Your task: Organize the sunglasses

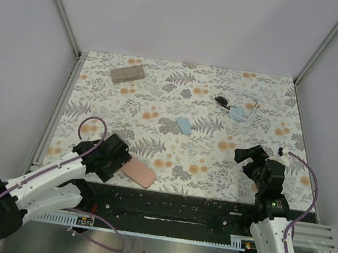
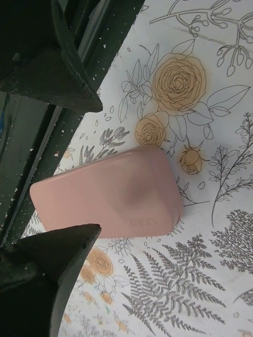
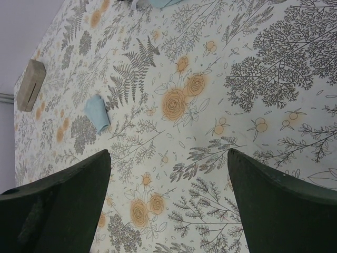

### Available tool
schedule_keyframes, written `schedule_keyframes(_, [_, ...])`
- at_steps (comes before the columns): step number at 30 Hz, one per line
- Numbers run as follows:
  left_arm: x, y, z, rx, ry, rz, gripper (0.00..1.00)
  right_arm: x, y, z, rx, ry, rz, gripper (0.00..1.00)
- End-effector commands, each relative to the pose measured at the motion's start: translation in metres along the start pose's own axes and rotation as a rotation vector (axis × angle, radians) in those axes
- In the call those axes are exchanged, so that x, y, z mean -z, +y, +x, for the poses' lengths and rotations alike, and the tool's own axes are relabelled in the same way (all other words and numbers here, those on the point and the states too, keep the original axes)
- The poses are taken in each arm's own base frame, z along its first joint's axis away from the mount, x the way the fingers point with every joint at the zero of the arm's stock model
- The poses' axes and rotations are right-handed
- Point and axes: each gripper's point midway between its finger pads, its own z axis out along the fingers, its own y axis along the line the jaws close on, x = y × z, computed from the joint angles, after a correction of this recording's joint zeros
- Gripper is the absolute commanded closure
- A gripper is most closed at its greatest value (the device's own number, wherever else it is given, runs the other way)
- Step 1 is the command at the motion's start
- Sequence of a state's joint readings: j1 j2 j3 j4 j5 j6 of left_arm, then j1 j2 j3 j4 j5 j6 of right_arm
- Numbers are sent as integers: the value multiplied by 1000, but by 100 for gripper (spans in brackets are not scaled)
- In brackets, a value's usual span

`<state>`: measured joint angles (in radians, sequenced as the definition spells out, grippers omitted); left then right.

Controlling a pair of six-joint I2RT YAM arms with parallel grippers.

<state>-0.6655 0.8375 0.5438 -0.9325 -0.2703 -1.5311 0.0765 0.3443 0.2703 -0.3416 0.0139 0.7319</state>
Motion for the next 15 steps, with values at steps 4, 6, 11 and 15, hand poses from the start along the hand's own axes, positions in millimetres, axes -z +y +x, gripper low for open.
schedule_keyframes(4, [-1,-35,7,16,-36,11,8,1,13,-11,-1,-29,-43,1])
schedule_keyframes(6, [-4,-38,10,19,-43,-2,8,1,14,-11,-1,-30,-44,0])
schedule_keyframes(11, [-6,-43,11,32,-71,-12,9,1,14,-12,-1,-31,-45,0])
schedule_keyframes(15, [-10,-42,10,68,-87,-17,9,0,13,-11,-1,-29,-43,0])
